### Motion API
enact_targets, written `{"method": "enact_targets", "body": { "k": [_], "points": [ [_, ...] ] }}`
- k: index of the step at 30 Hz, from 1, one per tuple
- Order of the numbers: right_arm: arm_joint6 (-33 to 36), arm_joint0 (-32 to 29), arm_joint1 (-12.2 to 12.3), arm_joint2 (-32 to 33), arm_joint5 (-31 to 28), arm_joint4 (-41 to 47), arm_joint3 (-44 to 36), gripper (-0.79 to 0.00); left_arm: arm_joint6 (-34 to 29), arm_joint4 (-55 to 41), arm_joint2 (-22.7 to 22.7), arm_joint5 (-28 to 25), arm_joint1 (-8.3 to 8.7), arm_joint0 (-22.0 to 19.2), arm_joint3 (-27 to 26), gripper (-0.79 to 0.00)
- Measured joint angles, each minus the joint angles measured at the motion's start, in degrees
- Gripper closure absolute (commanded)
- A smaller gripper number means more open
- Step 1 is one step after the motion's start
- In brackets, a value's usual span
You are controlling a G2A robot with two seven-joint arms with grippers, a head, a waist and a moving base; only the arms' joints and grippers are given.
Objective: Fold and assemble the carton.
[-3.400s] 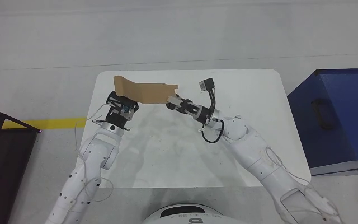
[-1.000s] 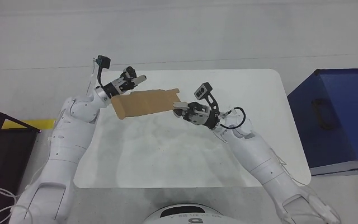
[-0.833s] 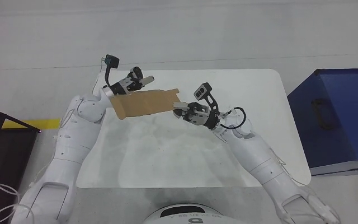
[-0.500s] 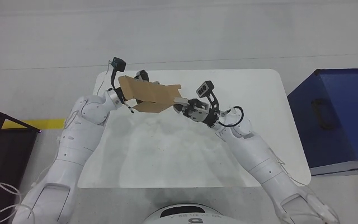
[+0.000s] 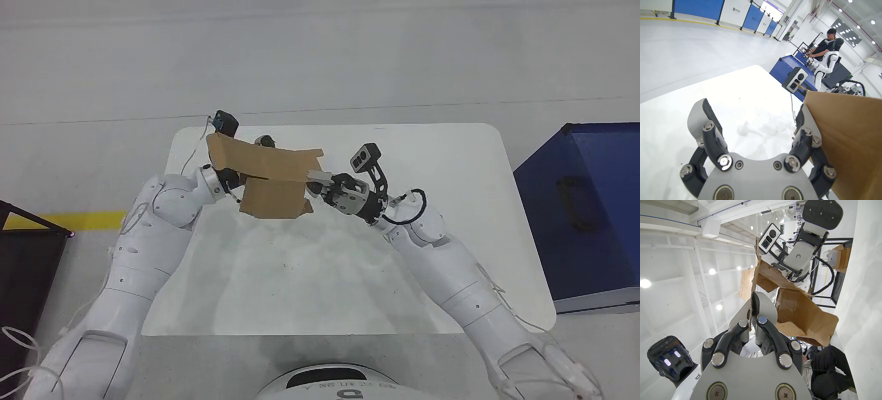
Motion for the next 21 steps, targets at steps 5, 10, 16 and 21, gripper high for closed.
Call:
{"method": "enact_targets", "body": {
  "k": [5, 10, 16, 21],
  "points": [
    [5.4, -0.1, -0.2, 0.1, 3.1, 5.1, -0.2, 0.0, 0.0, -0.1, -0.8, -0.7, 0.3, 0.3, 0.5, -0.785],
    [11.0, 0.4, -0.4, 0.7, 5.6, 10.7, 0.8, 0.0, 0.0, 0.5, -2.0, -0.7, 0.78, 1.1, 0.6, -0.785],
    [10.9, 0.4, -0.4, 0.7, 5.6, 10.5, 0.8, 0.0, 0.1, 5.9, -5.1, 1.6, 1.98, 3.7, -1.6, -0.785],
    [9.8, 0.0, -0.4, 0.8, 6.8, 11.0, 0.9, 0.0, 0.0, 9.7, -8.1, 0.7, 3.22, 8.6, -6.3, -0.785]
  ]
}}
